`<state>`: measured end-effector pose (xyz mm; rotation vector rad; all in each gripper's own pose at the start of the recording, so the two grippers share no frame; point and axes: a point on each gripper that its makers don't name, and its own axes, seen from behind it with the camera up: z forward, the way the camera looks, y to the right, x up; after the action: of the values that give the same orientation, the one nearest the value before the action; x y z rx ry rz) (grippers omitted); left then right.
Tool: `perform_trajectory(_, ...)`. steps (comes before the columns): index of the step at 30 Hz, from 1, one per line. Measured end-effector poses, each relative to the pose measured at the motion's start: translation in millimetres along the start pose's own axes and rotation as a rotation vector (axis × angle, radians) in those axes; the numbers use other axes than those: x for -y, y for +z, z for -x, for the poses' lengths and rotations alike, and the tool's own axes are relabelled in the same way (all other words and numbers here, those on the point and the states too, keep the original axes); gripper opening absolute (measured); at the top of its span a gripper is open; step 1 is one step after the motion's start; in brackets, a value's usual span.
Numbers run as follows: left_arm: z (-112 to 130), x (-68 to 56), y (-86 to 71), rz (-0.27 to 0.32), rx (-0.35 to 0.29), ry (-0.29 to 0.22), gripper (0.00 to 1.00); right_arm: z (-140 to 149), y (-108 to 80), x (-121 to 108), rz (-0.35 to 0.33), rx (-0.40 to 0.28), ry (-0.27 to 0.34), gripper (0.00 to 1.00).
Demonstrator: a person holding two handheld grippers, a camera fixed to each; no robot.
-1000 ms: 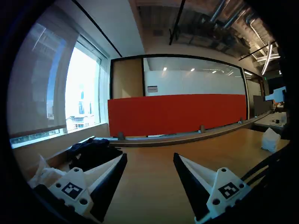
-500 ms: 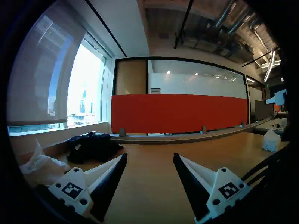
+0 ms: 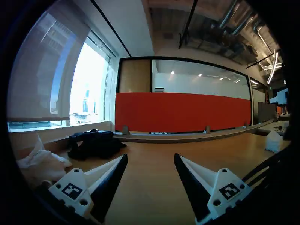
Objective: Fold towel
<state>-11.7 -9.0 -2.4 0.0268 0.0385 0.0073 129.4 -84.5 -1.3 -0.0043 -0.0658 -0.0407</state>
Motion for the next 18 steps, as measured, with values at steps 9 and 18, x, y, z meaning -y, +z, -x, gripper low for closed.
perform_trajectory(9, 7, -6.0, 3.7, 0.013, 0.032, 0.022, 0.91, -1, -0.4, 1, -0.009, -0.003, -0.003, 1.00)
perform_trajectory(18, 7, -5.4, 4.0, 0.011, 0.035, 0.025, 0.92, 3, -0.4, -10, -0.006, -0.020, 0.032, 1.00)
